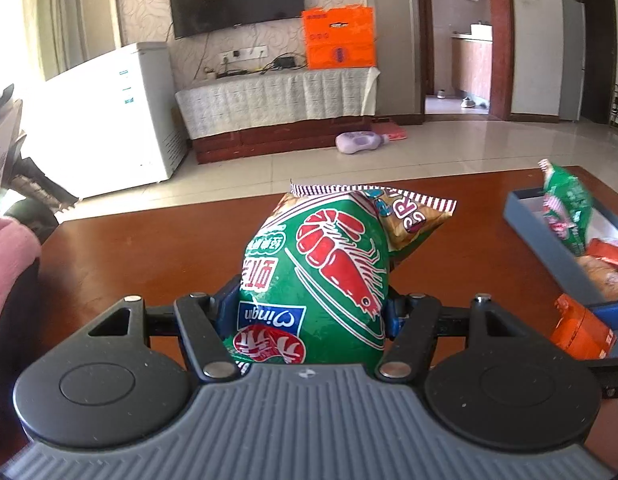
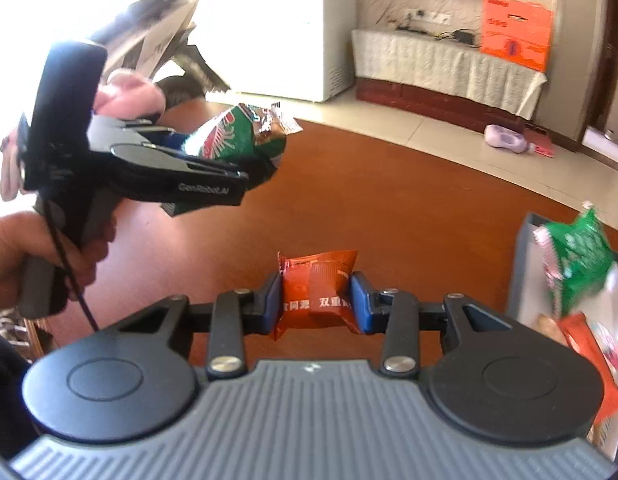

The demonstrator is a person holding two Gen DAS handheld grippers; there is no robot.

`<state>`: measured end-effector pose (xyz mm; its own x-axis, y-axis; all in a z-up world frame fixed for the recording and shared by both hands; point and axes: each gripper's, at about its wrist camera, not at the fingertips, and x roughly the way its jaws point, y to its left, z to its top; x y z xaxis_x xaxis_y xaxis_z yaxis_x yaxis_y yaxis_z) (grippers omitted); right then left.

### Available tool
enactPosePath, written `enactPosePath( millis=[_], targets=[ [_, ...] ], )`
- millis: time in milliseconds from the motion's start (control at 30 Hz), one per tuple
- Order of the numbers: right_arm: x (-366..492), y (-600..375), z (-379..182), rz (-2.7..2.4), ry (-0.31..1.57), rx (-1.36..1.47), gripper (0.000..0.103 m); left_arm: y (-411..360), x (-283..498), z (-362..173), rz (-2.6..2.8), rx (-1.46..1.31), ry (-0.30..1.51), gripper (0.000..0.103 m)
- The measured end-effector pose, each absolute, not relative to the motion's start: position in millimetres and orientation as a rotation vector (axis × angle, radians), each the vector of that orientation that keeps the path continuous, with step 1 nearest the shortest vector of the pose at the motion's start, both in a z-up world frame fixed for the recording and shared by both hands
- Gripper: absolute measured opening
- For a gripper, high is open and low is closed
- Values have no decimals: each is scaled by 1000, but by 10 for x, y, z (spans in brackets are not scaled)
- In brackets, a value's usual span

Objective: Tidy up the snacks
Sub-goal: 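Carry the chip bag and orange packet over the box with both grippers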

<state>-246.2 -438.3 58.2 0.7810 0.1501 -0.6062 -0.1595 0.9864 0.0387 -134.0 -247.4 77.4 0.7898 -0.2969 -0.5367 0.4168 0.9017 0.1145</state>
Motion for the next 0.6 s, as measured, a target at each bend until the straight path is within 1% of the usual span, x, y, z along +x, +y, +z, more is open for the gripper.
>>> enactPosePath(
  millis=[133,400,600],
  targets=[
    [-2568,-4558,497,136,649,32,41,-2795,-1472,803,-409,240,530,70],
    [-2859,-4948,582,94,596,73,41,-3451,-1735,796,-460,272,517,70],
    [-3001,-5137,670,65,551,95,41,-3755,-1710,771,-489,268,514,70]
  ],
)
